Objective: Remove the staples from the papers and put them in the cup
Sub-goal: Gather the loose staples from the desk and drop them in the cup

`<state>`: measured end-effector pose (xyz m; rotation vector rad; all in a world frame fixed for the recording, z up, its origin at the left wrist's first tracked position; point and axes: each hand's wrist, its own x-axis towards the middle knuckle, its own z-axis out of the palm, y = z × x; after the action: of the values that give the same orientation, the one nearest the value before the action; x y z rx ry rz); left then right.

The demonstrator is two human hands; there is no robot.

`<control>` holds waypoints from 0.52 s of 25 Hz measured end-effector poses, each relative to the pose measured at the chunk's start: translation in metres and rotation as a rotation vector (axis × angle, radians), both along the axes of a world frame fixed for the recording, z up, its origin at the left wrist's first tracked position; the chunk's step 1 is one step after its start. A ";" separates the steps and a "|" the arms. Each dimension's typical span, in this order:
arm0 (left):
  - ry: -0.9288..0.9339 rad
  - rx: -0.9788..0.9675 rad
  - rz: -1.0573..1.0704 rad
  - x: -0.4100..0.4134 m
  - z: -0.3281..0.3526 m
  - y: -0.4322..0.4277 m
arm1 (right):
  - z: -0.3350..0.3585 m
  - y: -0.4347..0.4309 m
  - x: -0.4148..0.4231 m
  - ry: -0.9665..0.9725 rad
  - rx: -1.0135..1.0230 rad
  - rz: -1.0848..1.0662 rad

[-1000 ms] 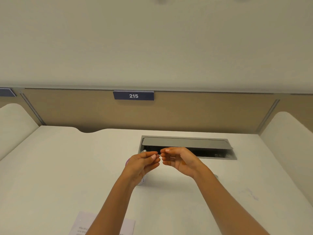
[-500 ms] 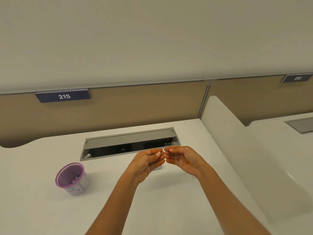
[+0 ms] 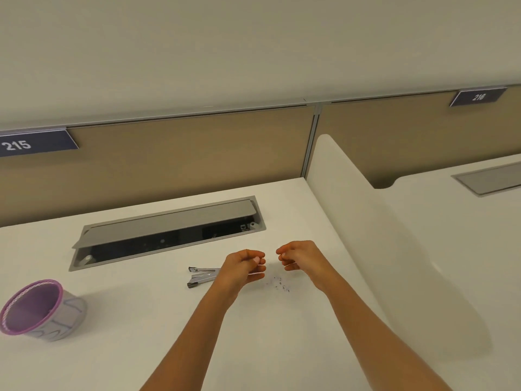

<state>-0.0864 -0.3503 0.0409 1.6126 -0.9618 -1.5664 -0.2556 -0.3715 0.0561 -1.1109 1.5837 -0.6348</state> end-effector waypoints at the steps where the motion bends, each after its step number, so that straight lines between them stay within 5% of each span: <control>1: -0.158 -0.076 -0.026 -0.005 -0.008 -0.002 | -0.009 -0.002 -0.003 0.113 -0.074 0.057; 5: -0.619 -0.365 -0.096 -0.009 -0.036 -0.003 | -0.041 -0.010 -0.002 0.489 -0.346 0.282; 13: -0.928 -0.435 -0.486 -0.004 -0.063 -0.008 | -0.073 -0.016 0.018 0.679 -0.539 0.623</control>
<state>-0.0902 -0.3583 -0.0218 1.8528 -2.1353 -0.6971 -0.2374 -0.3875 -0.0164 -2.2878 1.4946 -0.2588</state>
